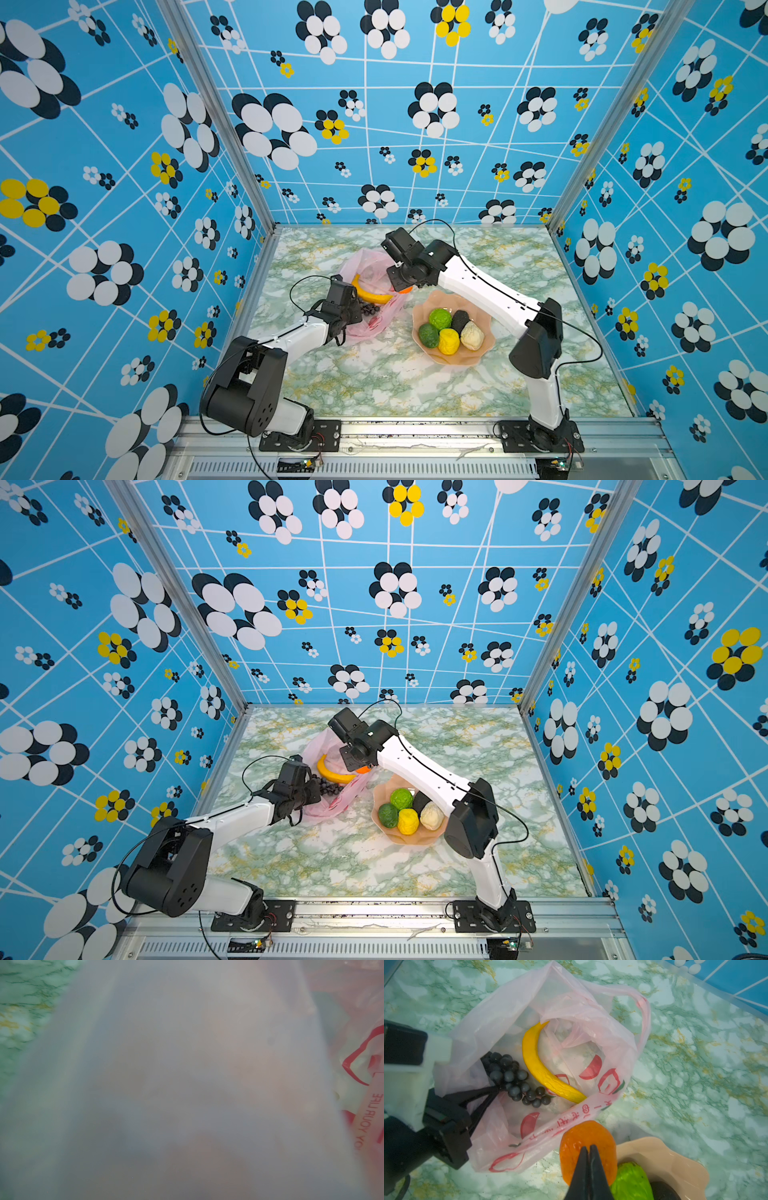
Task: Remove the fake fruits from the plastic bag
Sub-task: 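Lift the tangerine out of the bag and carry it over the bowl, then lower the tangerine into the bowl and open the right gripper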
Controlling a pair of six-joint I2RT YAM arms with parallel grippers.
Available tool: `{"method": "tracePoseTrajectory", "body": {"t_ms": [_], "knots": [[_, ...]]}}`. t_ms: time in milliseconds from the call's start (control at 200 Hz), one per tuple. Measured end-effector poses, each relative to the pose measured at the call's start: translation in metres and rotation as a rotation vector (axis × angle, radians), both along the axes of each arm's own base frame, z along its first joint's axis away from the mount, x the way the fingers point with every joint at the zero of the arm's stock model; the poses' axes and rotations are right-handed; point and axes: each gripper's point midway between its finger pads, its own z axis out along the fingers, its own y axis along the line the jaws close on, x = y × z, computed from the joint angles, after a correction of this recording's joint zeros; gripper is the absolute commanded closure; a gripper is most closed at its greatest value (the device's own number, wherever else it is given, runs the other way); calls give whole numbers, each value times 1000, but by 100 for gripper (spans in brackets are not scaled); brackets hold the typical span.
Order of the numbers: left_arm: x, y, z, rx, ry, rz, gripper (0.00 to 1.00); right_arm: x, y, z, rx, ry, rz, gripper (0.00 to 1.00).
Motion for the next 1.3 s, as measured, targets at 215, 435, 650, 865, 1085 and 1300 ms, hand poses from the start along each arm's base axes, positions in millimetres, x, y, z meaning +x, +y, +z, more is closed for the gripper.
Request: {"method": "tracePoseTrajectory", "body": {"t_ms": [215, 435, 650, 865, 1085, 1300], "knots": [[0, -1, 0, -4, -2, -2, 100, -31, -48, -6, -60, 7, -34, 100], [1, -1, 1, -6, -5, -3, 100, -55, -99, -42, -147, 70, -106, 100], [1, -2, 1, -10, -4, -7, 100, -69, -129, -66, -188, 113, -169, 100], [1, -2, 1, -10, -4, -7, 100, -72, -141, -85, -210, 131, -211, 100], [1, -2, 1, -10, -4, -7, 100, -67, -145, -91, -174, 112, -247, 100], [1, -2, 1, -11, -4, -7, 100, -60, -146, -82, -107, 77, -276, 100]]}}
